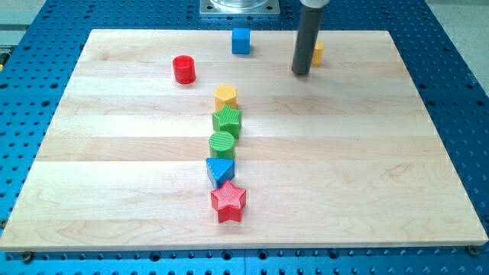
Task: Move the red circle to the bottom left of the cube
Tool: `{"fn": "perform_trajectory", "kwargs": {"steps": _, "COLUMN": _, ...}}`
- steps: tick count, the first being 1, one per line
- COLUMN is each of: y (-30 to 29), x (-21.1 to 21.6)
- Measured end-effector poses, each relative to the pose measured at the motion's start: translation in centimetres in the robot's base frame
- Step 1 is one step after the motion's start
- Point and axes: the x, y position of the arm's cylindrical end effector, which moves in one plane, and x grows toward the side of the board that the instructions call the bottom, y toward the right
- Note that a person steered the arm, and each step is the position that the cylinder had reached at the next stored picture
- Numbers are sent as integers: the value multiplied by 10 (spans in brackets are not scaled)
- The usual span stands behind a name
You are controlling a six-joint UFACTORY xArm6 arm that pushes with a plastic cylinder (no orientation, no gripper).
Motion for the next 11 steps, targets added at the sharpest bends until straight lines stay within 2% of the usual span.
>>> {"fn": "perform_trajectory", "kwargs": {"steps": 1, "y": 75, "x": -28}}
{"fn": "perform_trajectory", "kwargs": {"steps": 2, "y": 93, "x": -40}}
{"fn": "perform_trajectory", "kwargs": {"steps": 3, "y": 18, "x": -11}}
{"fn": "perform_trajectory", "kwargs": {"steps": 5, "y": -236, "x": 63}}
{"fn": "perform_trajectory", "kwargs": {"steps": 6, "y": -282, "x": 87}}
{"fn": "perform_trajectory", "kwargs": {"steps": 8, "y": -299, "x": 33}}
{"fn": "perform_trajectory", "kwargs": {"steps": 9, "y": -284, "x": 23}}
{"fn": "perform_trajectory", "kwargs": {"steps": 10, "y": -228, "x": 25}}
{"fn": "perform_trajectory", "kwargs": {"steps": 11, "y": -277, "x": 10}}
